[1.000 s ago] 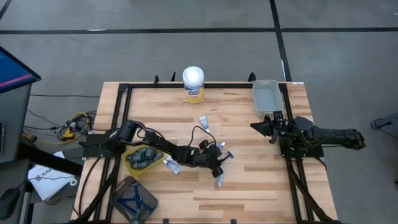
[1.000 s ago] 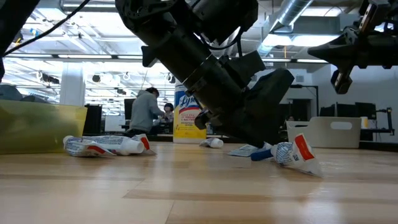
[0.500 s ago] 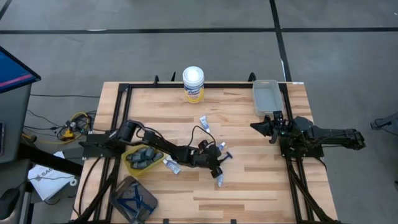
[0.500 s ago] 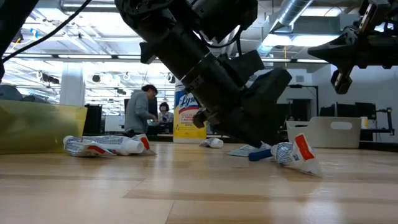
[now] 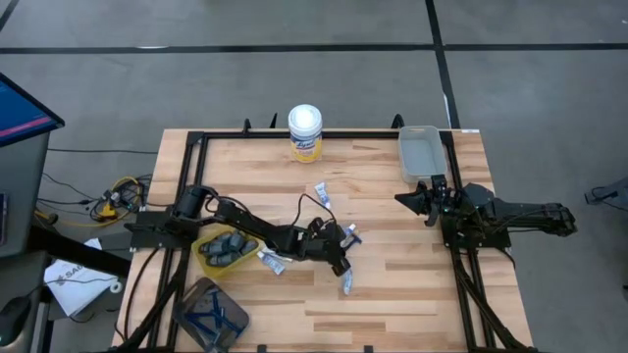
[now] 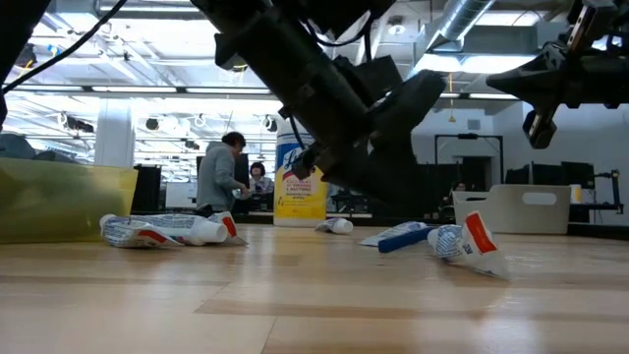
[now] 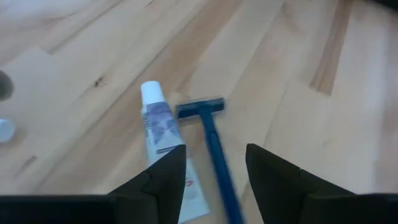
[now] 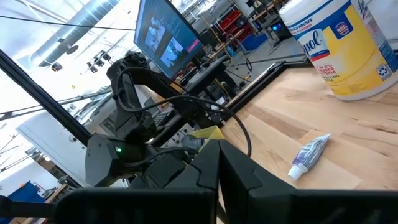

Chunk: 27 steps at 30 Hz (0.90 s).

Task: Pick & Place Travel size toiletries
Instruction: Put the dark blue razor into the black bin

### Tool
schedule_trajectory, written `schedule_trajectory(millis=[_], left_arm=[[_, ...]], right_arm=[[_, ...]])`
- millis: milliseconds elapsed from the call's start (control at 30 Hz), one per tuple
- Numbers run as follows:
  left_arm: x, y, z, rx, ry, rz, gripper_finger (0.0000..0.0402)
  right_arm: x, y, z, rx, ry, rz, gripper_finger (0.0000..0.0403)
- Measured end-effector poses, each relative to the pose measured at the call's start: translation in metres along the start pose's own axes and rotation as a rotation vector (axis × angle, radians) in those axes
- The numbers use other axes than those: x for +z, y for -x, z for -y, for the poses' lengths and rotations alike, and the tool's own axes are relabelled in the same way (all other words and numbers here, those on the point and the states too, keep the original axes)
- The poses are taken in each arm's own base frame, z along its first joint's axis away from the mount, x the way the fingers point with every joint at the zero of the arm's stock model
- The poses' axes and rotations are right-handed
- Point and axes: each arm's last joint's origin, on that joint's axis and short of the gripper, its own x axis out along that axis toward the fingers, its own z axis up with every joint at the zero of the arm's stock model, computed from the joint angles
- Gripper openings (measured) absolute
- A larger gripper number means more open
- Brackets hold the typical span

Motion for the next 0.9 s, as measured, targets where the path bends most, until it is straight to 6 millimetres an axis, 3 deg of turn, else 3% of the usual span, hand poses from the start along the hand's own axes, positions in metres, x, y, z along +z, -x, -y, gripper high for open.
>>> schedule_trajectory(millis=[267,567,733,900], left_arm=[[0.000,-0.004,0.006,-0.038,0.018,0.052,0.0163],[-0.022,-0.022,0.005,-0.022,-0.020,0.002,0.0163],[-0.024,-0.022,0.003,-0.010,-0.051,-0.018,0.0162],[-0.029,-0.022,0.000,0.005,-0.099,-0.091,0.0129]], right_arm=[[0.000,0.000,0.000,0.000,0.000,-0.001,0.0000],[0.000,0.000,0.000,0.000,0.000,0.000,0.0000],[0.000,0.000,0.000,0.000,0.000,-0.001,0.0000],[0.000,0.000,0.000,0.000,0.000,-0.001,0.0000]])
